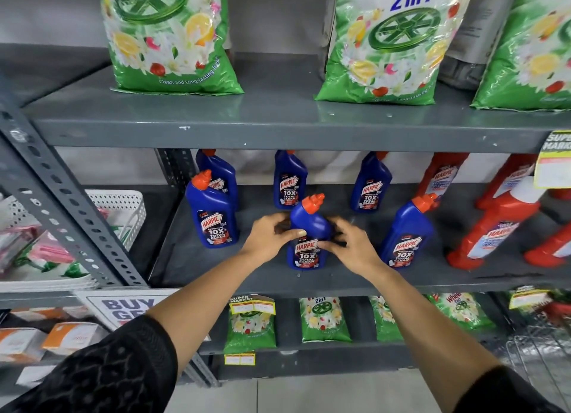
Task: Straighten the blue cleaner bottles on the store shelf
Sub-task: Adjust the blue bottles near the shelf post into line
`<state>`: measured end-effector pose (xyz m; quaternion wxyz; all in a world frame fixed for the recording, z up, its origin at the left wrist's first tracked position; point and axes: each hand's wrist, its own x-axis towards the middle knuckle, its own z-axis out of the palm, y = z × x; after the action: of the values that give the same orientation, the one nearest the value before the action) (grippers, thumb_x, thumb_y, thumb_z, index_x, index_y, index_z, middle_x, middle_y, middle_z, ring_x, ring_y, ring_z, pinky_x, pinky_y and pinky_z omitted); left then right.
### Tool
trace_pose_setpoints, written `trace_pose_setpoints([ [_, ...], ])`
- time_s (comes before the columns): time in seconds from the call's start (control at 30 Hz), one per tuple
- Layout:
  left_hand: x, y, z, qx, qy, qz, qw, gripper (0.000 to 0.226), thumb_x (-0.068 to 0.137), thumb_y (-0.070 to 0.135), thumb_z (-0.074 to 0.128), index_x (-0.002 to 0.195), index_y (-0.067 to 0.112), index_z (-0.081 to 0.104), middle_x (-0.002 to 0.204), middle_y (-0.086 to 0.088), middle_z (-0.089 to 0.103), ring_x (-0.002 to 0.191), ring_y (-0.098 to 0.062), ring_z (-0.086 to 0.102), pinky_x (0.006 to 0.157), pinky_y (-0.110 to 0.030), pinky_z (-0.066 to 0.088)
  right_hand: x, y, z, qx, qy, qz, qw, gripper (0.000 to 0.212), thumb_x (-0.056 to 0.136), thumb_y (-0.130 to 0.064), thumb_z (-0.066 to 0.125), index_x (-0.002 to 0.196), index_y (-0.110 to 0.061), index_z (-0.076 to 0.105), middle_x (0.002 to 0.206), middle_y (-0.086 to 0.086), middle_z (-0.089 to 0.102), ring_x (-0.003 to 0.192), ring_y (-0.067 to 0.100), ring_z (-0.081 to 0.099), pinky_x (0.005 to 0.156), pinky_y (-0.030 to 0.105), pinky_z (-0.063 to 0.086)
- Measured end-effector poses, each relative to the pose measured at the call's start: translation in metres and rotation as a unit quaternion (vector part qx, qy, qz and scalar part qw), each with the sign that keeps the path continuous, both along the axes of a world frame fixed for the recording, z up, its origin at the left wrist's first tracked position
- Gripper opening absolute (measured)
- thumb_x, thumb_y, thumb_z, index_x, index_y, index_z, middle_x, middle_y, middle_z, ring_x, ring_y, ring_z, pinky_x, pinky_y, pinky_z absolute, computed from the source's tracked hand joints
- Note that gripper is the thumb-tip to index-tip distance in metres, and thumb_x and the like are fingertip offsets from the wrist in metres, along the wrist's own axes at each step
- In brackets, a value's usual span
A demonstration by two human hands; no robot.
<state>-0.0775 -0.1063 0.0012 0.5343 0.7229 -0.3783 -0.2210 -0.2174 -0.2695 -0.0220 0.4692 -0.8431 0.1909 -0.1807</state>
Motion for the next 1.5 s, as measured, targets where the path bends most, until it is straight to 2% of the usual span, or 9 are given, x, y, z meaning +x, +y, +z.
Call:
trace_pose_setpoints([
  [0.13, -0.002, 0.000, 0.001, 0.003, -0.021, 0.013, 1.000, 0.043, 0.078, 0.021, 0.077, 0.118, 0.012, 0.065, 0.109, -0.001, 0.072, 0.088, 0.002, 0.066, 0.079, -0.009, 0.051, -0.002, 0.004, 0.003, -0.002, 0.003, -0.012, 1.000, 0.051, 0.075, -0.021, 0.078, 0.121, -0.021, 0.055, 0.105, -0.004, 0.068, 0.094, 0.006, 0.067, 0.082, 0.022, 0.057],
  [0.27, -0.001, 0.010, 0.001, 0.012, -0.056, 0.039, 0.998, 0.045, 0.079, 0.026, 0.076, 0.119, 0.012, 0.064, 0.099, 0.003, 0.071, 0.071, 0.014, 0.063, 0.067, -0.002, 0.046, -0.011, 0.019, 0.001, -0.027, -0.061, -0.109, 0.992, 0.058, 0.072, -0.014, 0.081, 0.125, -0.016, 0.055, 0.111, -0.010, 0.058, 0.088, 0.006, 0.065, 0.074, 0.014, 0.054],
  [0.4, 0.005, 0.040, -0.003, -0.042, -0.056, 0.141, 0.987, 0.036, 0.079, 0.027, 0.076, 0.110, 0.012, 0.067, 0.090, -0.003, 0.071, 0.079, -0.009, 0.066, 0.075, -0.020, 0.053, -0.021, 0.048, -0.011, -0.051, -0.122, -0.175, 0.976, 0.027, 0.075, -0.010, 0.078, 0.097, -0.019, 0.065, 0.096, -0.004, 0.059, 0.073, 0.010, 0.062, 0.069, 0.028, 0.057],
  [0.53, 0.028, 0.080, 0.000, -0.116, -0.153, 0.258, 0.947, 0.027, 0.075, 0.021, 0.080, 0.095, 0.017, 0.064, 0.076, -0.001, 0.060, 0.068, -0.016, 0.058, 0.067, -0.022, 0.049, -0.003, 0.089, -0.021, -0.061, -0.134, -0.105, 0.983, 0.015, 0.080, -0.008, 0.073, 0.091, -0.018, 0.070, 0.092, -0.006, 0.064, 0.077, 0.007, 0.065, 0.073, 0.034, 0.057],
  [0.7, 0.075, 0.106, 0.003, -0.083, -0.192, 0.364, 0.908, 0.047, 0.079, 0.028, 0.075, 0.114, 0.007, 0.051, 0.106, -0.009, 0.050, 0.087, -0.019, 0.053, 0.083, -0.037, 0.048, 0.063, 0.128, -0.009, -0.066, -0.113, -0.004, 0.991, 0.017, 0.087, -0.008, 0.063, 0.103, -0.013, 0.068, 0.096, -0.001, 0.064, 0.082, 0.011, 0.067, 0.076, 0.039, 0.058],
  [0.83, 0.093, 0.097, 0.005, 0.022, -0.143, 0.325, 0.935, 0.066, 0.083, 0.035, 0.069, 0.135, 0.007, 0.039, 0.134, -0.017, 0.047, 0.125, -0.030, 0.047, 0.107, -0.045, 0.038, 0.118, 0.134, 0.011, -0.045, -0.014, -0.031, 0.998, 0.052, 0.084, -0.011, 0.067, 0.133, -0.011, 0.049, 0.123, 0.015, 0.063, 0.109, 0.026, 0.062, 0.096, 0.041, 0.050],
  [0.97, 0.100, 0.092, 0.008, 0.039, -0.033, 0.274, 0.960, 0.052, 0.085, 0.041, 0.065, 0.125, 0.015, 0.044, 0.122, -0.011, 0.062, 0.109, -0.028, 0.061, 0.094, -0.039, 0.049, 0.163, 0.123, 0.017, 0.025, 0.083, 0.020, 0.996, 0.078, 0.085, -0.016, 0.067, 0.147, -0.025, 0.021, 0.152, 0.009, 0.035, 0.136, 0.029, 0.040, 0.105, 0.040, 0.040],
  [1.27, 0.102, 0.104, 0.013, 0.033, -0.021, 0.244, 0.969, 0.051, 0.084, 0.035, 0.069, 0.123, 0.012, 0.046, 0.108, -0.002, 0.061, 0.090, -0.016, 0.059, 0.072, -0.022, 0.046, 0.167, 0.127, 0.016, 0.076, 0.080, 0.089, 0.990, 0.052, 0.089, -0.011, 0.062, 0.134, -0.017, 0.037, 0.126, 0.007, 0.060, 0.114, 0.021, 0.059, 0.084, 0.028, 0.046],
  [1.5, 0.089, 0.125, 0.007, 0.028, -0.004, 0.194, 0.981, 0.050, 0.082, 0.035, 0.071, 0.122, 0.018, 0.048, 0.113, -0.001, 0.065, 0.099, -0.016, 0.064, 0.084, -0.030, 0.052, 0.145, 0.127, 0.012, -0.018, 0.085, 0.116, 0.989, 0.053, 0.082, -0.017, 0.071, 0.127, -0.017, 0.043, 0.120, 0.011, 0.066, 0.109, 0.024, 0.065, 0.095, 0.041, 0.053],
])
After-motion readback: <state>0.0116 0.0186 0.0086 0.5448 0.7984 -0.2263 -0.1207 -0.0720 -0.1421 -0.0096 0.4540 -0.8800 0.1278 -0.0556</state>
